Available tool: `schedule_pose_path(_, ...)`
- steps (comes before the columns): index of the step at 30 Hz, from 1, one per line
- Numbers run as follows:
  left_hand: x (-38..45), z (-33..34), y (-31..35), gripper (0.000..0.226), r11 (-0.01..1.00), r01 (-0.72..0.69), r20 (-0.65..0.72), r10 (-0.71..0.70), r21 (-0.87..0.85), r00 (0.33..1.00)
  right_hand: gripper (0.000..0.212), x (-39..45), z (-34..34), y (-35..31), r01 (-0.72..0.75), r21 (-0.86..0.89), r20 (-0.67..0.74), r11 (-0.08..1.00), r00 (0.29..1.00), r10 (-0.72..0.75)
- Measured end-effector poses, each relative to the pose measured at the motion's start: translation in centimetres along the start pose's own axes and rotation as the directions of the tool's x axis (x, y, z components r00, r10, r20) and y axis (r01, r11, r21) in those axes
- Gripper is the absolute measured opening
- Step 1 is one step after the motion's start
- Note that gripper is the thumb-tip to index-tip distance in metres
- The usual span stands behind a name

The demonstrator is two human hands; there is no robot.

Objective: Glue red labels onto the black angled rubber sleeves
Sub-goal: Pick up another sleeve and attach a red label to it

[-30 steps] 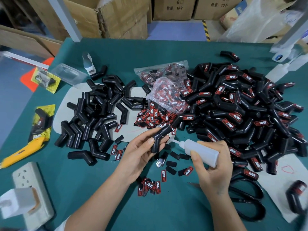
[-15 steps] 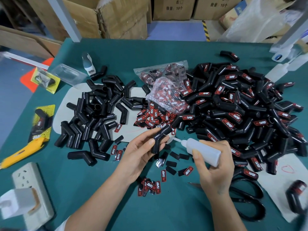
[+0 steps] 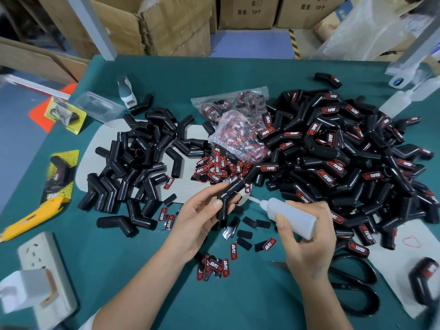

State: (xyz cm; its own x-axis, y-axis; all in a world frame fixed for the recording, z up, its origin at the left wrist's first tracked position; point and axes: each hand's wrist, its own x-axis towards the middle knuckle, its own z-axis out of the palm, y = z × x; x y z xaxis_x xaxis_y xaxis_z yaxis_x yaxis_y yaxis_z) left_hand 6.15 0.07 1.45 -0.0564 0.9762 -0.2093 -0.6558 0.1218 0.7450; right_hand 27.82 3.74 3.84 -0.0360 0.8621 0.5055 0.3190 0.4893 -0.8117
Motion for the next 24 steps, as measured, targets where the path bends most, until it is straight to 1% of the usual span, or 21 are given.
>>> schedule_pose_path(13,0.03,-0.20,-0.19,0.044,0.999,-0.013,0.000,0.013,0.034,1.000,0.022,-0.03,-0.12,-0.26,0.009,-0.021,0.019,1.000,1.000,-0.009)
schedule_pose_path(17,0.12,-0.40,-0.18,0.050,0.999,-0.015,0.012,0.015,0.029,1.000,0.021,0.04,-0.09,-0.19,0.010,-0.013,0.000,1.000,1.000,-0.010)
schedule_pose_path(21,0.15,-0.47,-0.31,0.050,0.999,-0.018,0.013,0.018,0.033,1.000,0.021,-0.08,0.02,-0.29,0.010,-0.003,0.020,1.000,1.000,-0.010)
schedule_pose_path(24,0.14,-0.49,-0.28,0.052,0.999,-0.021,0.015,0.020,0.032,1.000,0.020,-0.01,-0.02,-0.19,0.018,-0.006,0.007,1.000,1.000,-0.018)
